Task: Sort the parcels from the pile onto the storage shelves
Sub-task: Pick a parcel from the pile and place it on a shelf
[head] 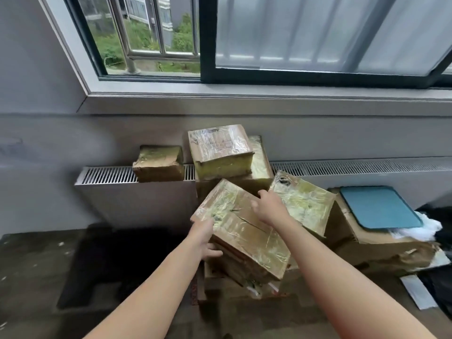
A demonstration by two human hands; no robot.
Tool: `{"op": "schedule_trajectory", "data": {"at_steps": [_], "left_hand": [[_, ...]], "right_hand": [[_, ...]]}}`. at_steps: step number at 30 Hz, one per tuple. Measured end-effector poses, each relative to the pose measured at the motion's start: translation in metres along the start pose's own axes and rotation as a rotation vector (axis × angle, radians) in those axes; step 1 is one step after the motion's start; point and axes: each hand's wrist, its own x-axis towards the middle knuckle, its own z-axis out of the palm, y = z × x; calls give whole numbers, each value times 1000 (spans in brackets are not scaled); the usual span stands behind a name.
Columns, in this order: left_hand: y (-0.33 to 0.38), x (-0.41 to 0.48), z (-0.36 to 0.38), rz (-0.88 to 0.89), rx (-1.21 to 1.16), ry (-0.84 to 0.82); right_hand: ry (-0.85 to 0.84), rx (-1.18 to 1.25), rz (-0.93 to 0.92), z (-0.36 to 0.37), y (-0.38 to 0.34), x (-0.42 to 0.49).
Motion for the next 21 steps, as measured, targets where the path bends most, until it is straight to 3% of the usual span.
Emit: {"op": "schedule_trajectory", "data": {"at_steps": [6,11,18,21], "left_hand": [[-7,-5,22,40,-80,-2],[-11,5,11,112,-118,155],[-36,1,-28,204,-163,331],[-41,0,-59,231,-193,389]], "right_hand": [[47,-113,-12,12,11,9],[117,-116,-98,11,4,9],[28,-100,-267,2,-42,-10],[15,28,-333,-1,-63,-24]]}}
